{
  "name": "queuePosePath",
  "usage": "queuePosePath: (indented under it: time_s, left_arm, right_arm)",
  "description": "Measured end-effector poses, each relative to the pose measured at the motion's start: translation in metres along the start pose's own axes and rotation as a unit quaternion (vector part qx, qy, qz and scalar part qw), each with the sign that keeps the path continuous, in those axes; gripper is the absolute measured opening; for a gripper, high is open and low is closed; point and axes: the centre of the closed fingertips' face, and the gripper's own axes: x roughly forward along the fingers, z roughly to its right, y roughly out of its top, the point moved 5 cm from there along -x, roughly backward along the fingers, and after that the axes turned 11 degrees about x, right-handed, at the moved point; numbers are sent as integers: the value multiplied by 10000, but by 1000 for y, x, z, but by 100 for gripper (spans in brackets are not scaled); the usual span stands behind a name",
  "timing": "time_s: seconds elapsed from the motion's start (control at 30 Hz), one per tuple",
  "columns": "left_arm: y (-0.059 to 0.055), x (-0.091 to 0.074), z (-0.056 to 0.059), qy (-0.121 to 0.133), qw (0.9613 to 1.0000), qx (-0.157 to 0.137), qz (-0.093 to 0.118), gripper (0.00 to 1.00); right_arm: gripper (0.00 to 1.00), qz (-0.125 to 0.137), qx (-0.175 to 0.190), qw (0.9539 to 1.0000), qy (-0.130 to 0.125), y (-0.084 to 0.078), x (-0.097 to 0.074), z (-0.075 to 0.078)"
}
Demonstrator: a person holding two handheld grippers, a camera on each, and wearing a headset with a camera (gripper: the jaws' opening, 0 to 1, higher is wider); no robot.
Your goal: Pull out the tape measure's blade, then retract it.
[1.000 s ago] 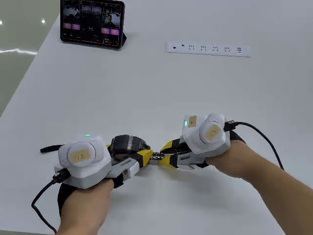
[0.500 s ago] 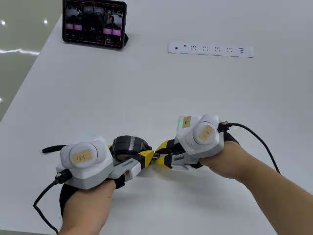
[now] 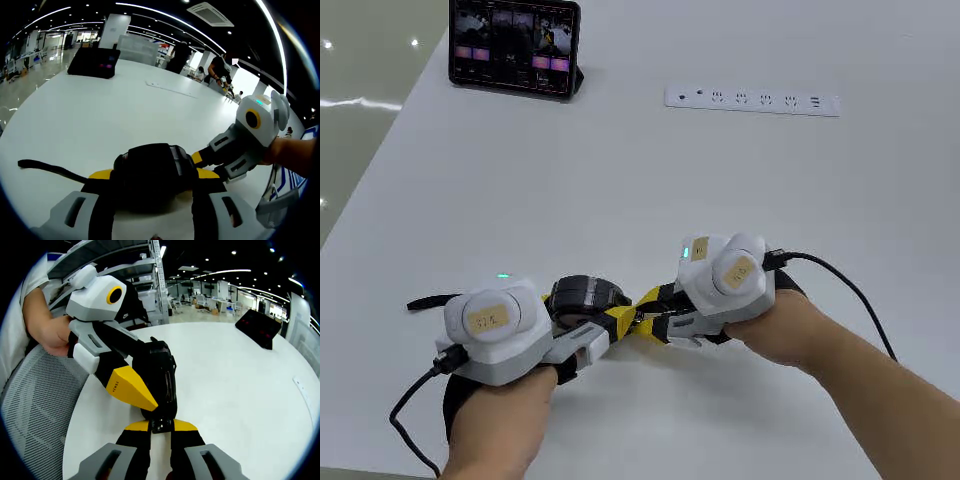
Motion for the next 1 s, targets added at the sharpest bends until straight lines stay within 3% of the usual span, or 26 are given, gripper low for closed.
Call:
queuePosePath:
  time_s: [1.0]
  left_arm:
    - [-2, -1, 0, -103, 9997, 206, -101, 59]
  right_arm:
    - [22, 78, 222, 9997, -85, -7, -6, -3]
